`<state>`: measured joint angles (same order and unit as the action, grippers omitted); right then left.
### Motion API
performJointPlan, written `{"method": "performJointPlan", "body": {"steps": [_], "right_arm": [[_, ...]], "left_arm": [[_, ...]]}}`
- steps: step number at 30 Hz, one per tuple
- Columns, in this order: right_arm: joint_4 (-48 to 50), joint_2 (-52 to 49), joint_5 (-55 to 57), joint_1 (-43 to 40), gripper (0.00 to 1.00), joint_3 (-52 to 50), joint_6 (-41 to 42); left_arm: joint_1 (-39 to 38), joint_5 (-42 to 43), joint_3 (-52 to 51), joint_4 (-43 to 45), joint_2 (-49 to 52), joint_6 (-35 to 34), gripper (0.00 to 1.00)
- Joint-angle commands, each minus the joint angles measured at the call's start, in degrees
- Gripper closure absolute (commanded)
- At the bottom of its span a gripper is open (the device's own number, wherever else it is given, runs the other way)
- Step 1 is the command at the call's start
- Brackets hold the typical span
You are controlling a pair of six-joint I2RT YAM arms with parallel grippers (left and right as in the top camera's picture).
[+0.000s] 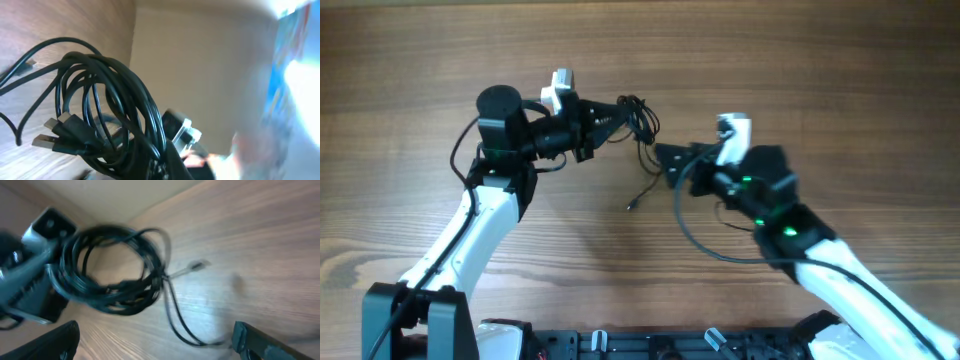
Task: Untangle cables
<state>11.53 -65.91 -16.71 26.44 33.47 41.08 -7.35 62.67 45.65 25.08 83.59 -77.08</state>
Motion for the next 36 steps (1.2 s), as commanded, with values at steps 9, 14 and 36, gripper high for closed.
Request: {"method": "performJointPlan", "body": {"steps": [9, 14, 36], "right_arm": [[-0.2, -2.5, -21.9, -9.9, 0.01, 0.2, 30.5], [8.9, -12.7, -25.8, -8.9, 0.00, 0.2, 49.4], [29.5, -22.9, -3.8, 0.2, 0.50, 0.2, 68.4]], "left_arm": [[0.1, 6.8, 0.4, 0.3, -0.3, 10.5, 0.96], [-0.5, -6.4, 0.4, 0.3, -0.3, 3.1, 0.96], [-7.7, -10.6, 0.4, 1.2, -0.3, -0.7, 0.96]]}}
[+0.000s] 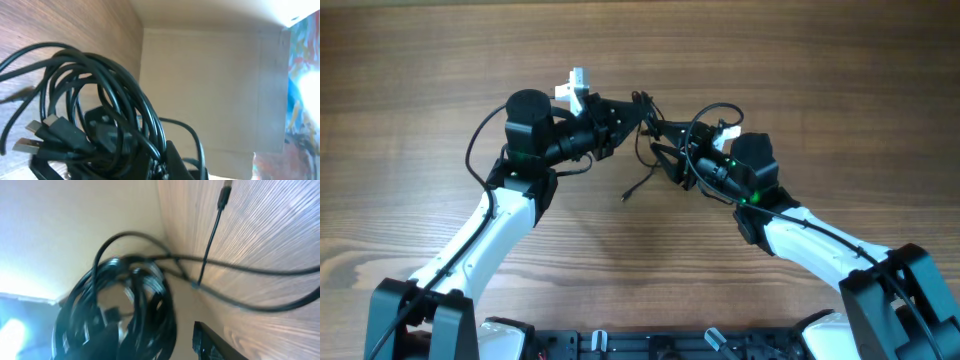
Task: Untangle cables
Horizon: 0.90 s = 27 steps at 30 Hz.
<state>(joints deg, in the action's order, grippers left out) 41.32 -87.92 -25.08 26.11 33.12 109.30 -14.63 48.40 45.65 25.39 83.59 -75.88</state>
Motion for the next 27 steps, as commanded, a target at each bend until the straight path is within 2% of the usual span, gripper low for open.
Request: {"method": "performJointPlan", "body": {"steps": [1, 8, 9, 12, 13, 16, 17, 18, 20, 21, 22, 25, 27], "right_arm": [[-0.3, -0.9, 4.8, 0.5, 0.50, 0.5, 0.2], [5.0, -0.9, 7.2, 0.5, 0.53, 0.5, 0.3], [6.5, -0.9, 7.0, 0.5, 0.57, 0.5, -0.1], [7.9, -0.9, 8.2, 0.5, 0.91, 0.5, -4.5], [7.2, -0.9, 8.9, 0.5, 0.96, 0.5, -7.3], [5.9, -0.9, 8.8, -1.0, 0.96, 0.5, -20.1], [5.9, -0.9, 8.8, -1.7, 0.96, 0.5, -26.3], [5.9, -0.9, 8.7, -2.2, 0.96, 0.5, -31.0], [6.0, -0.9, 8.8, -3.0, 0.95, 0.5, -37.2], [5.9, -0.9, 9.4, -3.2, 0.95, 0.5, -37.6], [5.5, -0.9, 11.0, -3.2, 0.96, 0.5, -37.0], [5.0, -0.9, 14.8, -3.2, 0.95, 0.5, -35.5], [2.4, -0.9, 15.5, -3.2, 0.95, 0.5, -32.5]], "left_arm": [[-0.5, 3.5, 0.4, 1.0, -0.3, -2.7, 0.96], [-0.7, 3.3, 0.4, 0.9, -0.3, -3.0, 0.96], [-0.7, 3.2, 0.4, 0.9, -0.3, -3.0, 0.96], [-0.7, 2.2, 0.4, 0.9, -0.3, -2.4, 0.96], [-0.6, 1.4, 0.4, 0.9, -0.3, -2.4, 0.96], [0.9, 0.6, 0.4, 0.9, -0.3, -1.8, 0.96], [1.9, 0.6, 0.4, 0.6, -0.3, -0.9, 0.93], [2.7, 0.6, 0.4, 0.3, -0.3, -0.9, 0.86], [4.1, -0.4, 0.4, -1.8, -0.3, -0.8, 0.59], [4.7, -1.2, 0.4, -3.7, -0.3, 0.1, 0.41], [5.1, -2.4, 0.4, -6.1, -0.3, 1.8, 0.30], [5.0, -6.5, 0.4, -13.5, -0.3, 3.7, 0.15], [4.6, -6.8, 0.4, -16.5, -0.3, 7.8, 0.13]]}}
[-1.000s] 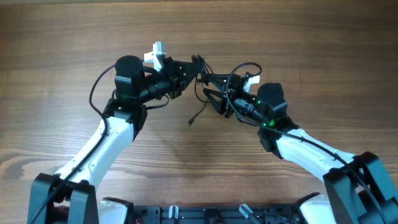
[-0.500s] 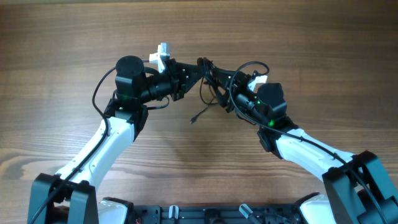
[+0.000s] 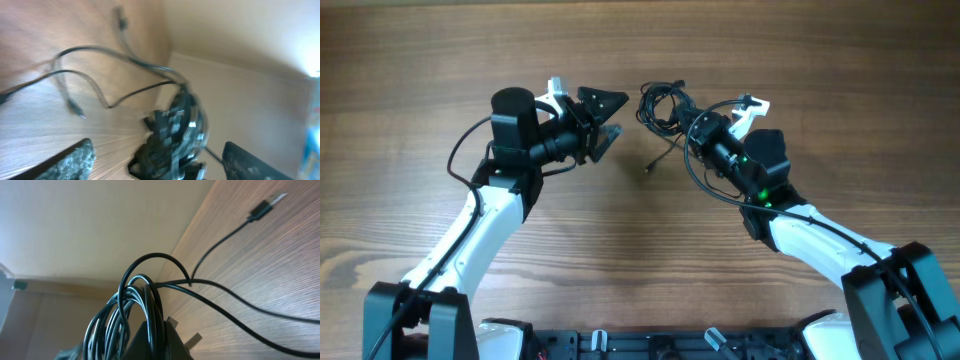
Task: Untangle cables
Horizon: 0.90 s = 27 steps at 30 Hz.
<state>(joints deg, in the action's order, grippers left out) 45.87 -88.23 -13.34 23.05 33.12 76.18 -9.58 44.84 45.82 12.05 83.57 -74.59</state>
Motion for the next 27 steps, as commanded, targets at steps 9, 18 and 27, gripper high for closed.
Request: {"method": "performJointPlan", "body": {"steps": [9, 18, 27], "right_arm": [[-9.9, -0.5, 4.4, 0.7, 0.95, 0.7, 2.8], [-9.5, -0.5, 3.7, 4.2, 0.96, 0.8, 8.6], [-6.5, -0.5, -1.9, 4.5, 0.95, 0.8, 10.8]], "left_arm": [[-9.0, -15.3, 0.3, -5.4, -0.3, 18.7, 0.10], [-15.3, -30.3, 0.3, -5.8, -0.3, 15.4, 0.36], [-15.7, -33.0, 0.3, -2.5, 3.3, 13.9, 0.80]]}}
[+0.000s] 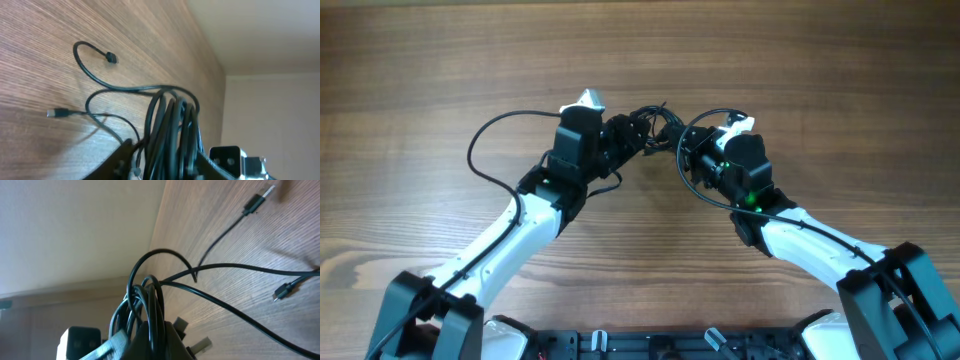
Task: Untangle cables
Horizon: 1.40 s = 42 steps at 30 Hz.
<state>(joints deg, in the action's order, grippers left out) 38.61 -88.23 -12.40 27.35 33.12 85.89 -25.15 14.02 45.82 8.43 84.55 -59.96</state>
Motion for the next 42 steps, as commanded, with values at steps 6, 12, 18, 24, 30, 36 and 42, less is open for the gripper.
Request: {"method": "performJointPlan", "body": {"steps": [6, 12, 18, 24, 30, 36, 42], "right_arm": [[0.7, -0.5, -3.1, -0.1, 0.75, 0.8, -12.3], [0.5, -0.5, -9.6, -5.4, 0.36, 0.8, -30.6], [1.0, -0.5, -28.5, -12.5, 0.17, 0.8, -34.9], [1.0, -0.5, -43.8, -12.5, 0.17, 0.8, -44.0], [1.7, -0.5, -45.7, -12.6, 0.14, 0.8, -53.2], [0.0, -0.5, -53.0, -11.6, 0.28, 0.8, -57.7], [-8.9, -0.5, -45.2, -7.2, 0.40, 0.8, -64.0]], "left_arm": [[4.2, -0.3, 0.3, 1.5, 2.8, 0.5, 0.96], [18.5, 30.2, 0.3, 4.0, 2.8, 19.4, 0.96], [23.5, 49.4, 0.3, -1.0, 2.8, 33.7, 0.96], [21.7, 55.0, 0.3, -4.2, 2.8, 35.8, 0.96], [17.9, 51.1, 0.3, -13.2, 2.8, 42.3, 0.96], [16.4, 48.7, 0.3, -15.5, 2.8, 46.1, 0.96], [13.2, 48.7, 0.3, -15.6, 2.8, 47.3, 0.96]]}}
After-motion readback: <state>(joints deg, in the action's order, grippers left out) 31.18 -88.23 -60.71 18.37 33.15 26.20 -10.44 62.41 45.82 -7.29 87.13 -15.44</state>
